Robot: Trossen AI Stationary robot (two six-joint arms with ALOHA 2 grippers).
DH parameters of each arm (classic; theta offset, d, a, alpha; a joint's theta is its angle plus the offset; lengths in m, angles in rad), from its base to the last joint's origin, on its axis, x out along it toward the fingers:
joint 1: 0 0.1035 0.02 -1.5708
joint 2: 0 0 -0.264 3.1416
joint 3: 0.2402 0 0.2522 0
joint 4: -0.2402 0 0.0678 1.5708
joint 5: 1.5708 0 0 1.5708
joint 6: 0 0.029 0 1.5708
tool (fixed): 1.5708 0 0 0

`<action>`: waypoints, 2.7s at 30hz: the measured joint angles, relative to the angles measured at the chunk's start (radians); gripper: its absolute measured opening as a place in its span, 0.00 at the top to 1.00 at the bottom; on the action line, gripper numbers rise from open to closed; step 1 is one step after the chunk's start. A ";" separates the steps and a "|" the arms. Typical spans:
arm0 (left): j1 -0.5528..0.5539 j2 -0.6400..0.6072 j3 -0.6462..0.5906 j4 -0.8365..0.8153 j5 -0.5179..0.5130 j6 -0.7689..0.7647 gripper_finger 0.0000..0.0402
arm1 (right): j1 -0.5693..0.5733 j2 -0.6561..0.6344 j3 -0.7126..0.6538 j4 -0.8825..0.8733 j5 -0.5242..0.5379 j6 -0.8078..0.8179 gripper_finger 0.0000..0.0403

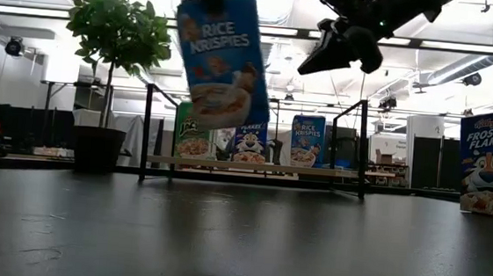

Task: Stack cereal on shelf
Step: Put the left light blue cereal box aligned with the other light blue cereal box on the shelf

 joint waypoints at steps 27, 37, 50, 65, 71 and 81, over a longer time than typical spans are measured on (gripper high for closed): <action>0.699 0.114 0.050 0.364 0.384 0.349 0.69 | 0.000 -0.152 0.000 -0.116 0.000 0.065 0.97; 0.700 0.242 0.234 0.289 0.379 0.381 0.69 | -0.002 -0.152 0.000 -0.119 0.001 0.075 0.97; 0.701 0.397 0.447 0.178 0.376 0.417 0.69 | -0.002 -0.152 0.000 -0.126 0.001 0.090 0.97; 0.701 0.404 0.447 0.188 0.376 0.444 0.54 | -0.002 -0.151 0.000 -0.126 0.001 0.101 0.97; 0.701 0.400 0.450 0.203 0.376 0.450 0.48 | -0.002 -0.151 0.000 -0.126 0.001 0.106 0.97; 0.688 0.337 0.472 0.138 0.381 0.479 0.49 | -0.002 -0.151 0.000 -0.174 0.001 0.170 0.97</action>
